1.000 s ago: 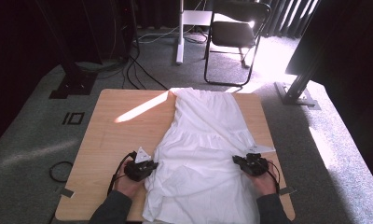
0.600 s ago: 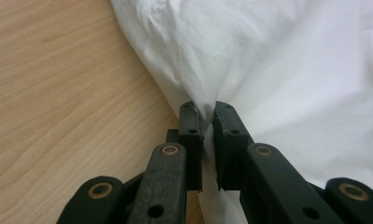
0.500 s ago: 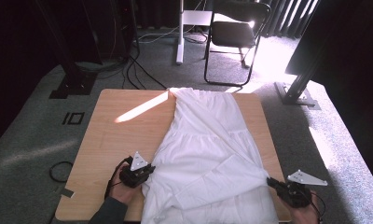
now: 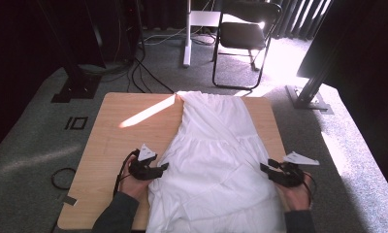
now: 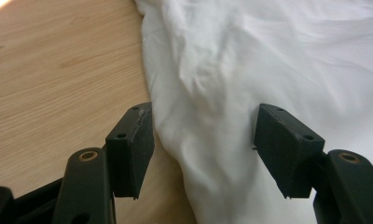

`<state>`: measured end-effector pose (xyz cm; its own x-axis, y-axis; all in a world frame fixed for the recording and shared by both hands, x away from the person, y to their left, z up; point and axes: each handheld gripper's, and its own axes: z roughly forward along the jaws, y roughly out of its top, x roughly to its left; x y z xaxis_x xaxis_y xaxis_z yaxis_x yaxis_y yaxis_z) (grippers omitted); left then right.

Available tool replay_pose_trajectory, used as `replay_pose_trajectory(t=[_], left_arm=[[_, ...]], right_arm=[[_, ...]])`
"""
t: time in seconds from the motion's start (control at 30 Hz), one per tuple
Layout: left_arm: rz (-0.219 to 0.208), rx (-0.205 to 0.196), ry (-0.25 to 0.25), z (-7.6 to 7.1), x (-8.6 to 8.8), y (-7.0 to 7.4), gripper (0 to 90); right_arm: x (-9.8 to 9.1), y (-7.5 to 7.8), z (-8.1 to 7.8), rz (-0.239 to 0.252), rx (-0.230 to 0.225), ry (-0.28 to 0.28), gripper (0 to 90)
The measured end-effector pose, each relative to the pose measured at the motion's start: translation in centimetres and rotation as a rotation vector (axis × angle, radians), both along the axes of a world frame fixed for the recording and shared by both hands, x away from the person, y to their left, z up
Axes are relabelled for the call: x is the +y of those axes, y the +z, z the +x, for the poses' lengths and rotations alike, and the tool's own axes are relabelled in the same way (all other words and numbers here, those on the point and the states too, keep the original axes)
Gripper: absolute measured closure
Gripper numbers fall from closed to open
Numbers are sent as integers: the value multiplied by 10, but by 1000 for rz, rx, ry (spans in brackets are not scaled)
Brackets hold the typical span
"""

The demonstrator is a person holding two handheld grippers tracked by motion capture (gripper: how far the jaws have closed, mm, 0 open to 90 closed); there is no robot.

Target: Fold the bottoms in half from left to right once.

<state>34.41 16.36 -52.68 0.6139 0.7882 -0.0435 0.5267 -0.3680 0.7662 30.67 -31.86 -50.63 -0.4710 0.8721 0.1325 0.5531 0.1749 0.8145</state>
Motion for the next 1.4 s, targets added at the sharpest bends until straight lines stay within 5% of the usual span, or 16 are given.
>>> replay_pose_trajectory(t=[0.13,0.2,0.23,0.3,0.4,0.5,0.6,0.73,0.9,1.0,1.07,1.1,1.13,1.4], left_arm=[[-28,87,-3,16,-5,-17,380],[-38,113,-57,18,-6,-22,620],[-39,101,-65,16,-7,-20,763],[-33,31,-60,5,-8,-8,847],[-41,-59,-44,-13,-4,13,857],[-48,-87,-41,-27,2,23,851],[-27,-66,-19,-25,5,17,666],[-55,-37,4,-12,5,13,469],[34,-7,-14,11,-23,0,376],[95,43,1,23,-37,-16,388],[112,32,-32,19,-39,-20,647],[112,32,-32,19,-39,-20,697],[172,-1,0,19,-38,-19,762],[191,-8,120,44,-6,-18,781]], right_arm=[[26,-22,36,-81,67,18,516],[32,-31,48,-106,97,5,559],[34,-32,50,-122,113,6,722],[33,-27,48,-150,89,-23,874],[20,0,32,-104,-15,-92,893],[3,20,18,-115,-78,-186,894],[-11,7,21,-112,-26,-222,893],[-18,-28,30,-137,70,-264,871],[-18,-46,34,-157,129,-289,816],[-19,-49,34,-156,143,-291,798],[-20,-49,35,-117,154,-286,847],[-20,-49,35,-117,154,-286,847],[-16,-49,38,-117,154,-273,869],[11,-48,66,-126,144,-215,871]])
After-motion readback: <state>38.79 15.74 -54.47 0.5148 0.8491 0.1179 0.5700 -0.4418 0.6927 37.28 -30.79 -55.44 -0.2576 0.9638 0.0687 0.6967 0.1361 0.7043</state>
